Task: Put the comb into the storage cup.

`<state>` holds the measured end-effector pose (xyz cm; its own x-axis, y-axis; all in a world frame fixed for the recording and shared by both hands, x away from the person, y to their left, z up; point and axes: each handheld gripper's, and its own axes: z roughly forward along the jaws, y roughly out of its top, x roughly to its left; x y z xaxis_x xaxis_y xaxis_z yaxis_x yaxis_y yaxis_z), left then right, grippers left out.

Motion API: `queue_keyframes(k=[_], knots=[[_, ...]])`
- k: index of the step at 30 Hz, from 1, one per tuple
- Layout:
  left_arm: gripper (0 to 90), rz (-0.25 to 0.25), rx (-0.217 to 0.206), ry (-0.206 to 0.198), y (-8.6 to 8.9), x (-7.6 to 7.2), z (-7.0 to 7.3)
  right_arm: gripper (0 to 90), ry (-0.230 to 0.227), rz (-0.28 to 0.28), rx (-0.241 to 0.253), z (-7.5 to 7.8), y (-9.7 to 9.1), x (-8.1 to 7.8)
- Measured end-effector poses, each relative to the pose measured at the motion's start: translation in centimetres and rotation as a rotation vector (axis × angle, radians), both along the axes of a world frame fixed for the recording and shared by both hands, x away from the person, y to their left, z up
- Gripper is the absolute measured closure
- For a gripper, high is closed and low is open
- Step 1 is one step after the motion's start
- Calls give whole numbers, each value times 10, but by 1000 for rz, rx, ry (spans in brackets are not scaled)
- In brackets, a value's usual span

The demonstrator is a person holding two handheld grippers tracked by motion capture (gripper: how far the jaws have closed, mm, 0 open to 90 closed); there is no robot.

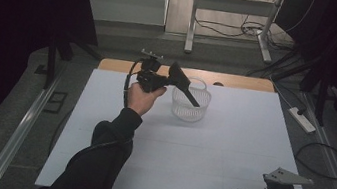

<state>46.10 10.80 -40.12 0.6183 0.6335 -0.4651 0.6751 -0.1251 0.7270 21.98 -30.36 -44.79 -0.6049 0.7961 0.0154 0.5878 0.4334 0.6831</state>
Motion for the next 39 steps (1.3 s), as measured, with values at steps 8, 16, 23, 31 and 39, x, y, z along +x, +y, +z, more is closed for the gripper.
queue_keyframes(k=[8,16,23,31,39], knots=[[833,11,-3,5,-4,1,-8,8,0,2,0,0,0,0],[833,16,-13,14,-6,2,-19,12,2,3,-2,0,0,0],[833,27,-16,25,-8,3,-29,14,3,3,-2,0,0,0],[832,34,-54,46,-10,4,-42,16,5,10,-12,-1,1,0],[829,57,-88,68,-4,5,-50,17,11,9,-11,-1,1,1]])
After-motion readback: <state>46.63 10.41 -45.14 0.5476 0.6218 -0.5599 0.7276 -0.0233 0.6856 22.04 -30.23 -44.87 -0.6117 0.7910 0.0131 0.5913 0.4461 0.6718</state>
